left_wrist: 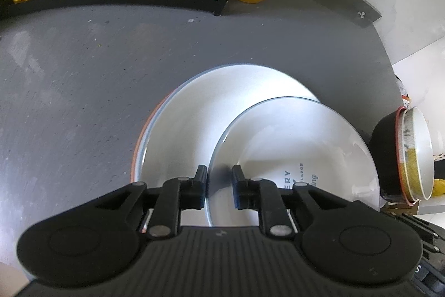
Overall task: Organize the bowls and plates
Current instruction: 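Lower the 'Bakery' plate onto the 'Sweet' plate with both grippers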
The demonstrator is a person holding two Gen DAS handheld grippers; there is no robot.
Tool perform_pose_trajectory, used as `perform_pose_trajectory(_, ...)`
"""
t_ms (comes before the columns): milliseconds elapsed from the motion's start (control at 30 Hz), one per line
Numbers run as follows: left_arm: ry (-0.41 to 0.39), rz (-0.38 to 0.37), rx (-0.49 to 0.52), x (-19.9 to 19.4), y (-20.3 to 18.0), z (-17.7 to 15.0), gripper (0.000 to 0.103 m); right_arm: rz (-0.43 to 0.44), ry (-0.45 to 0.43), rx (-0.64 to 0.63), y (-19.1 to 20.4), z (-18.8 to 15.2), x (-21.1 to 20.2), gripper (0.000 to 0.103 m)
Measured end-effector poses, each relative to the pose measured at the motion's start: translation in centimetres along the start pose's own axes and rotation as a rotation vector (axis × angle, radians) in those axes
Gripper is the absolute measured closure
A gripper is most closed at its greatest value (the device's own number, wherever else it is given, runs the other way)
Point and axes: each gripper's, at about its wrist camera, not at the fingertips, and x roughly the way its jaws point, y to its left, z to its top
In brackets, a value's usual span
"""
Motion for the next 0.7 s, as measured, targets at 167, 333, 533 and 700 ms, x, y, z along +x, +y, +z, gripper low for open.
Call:
perform_pose_trajectory(167,-0.017,0.014,0.014,0.04,-0.16,-0.11,0.085,-0.005,0.009,-0.012,0.23,-0.02,0.38,0.091)
perform_pose_trajectory(333,-0.034,0.03,0.043,0.06,-0.51,-0.33,0.084,0.002,0.027,-0.006,0.26,0.09,0.71,0.086)
perform_pose_trajectory(533,-0.039,0.038,0.047,0.18,-0.42,-0.13,0.083,0.007,0.034,0.035,-0.06,0.1,0.25,0.08)
perform_pose_trajectory(700,-0.052,0.055,0.064,0.04,-0.39,-0.03,0.083,-0.013,0.038,0.048,-0.35,0.17,0.72,0.079)
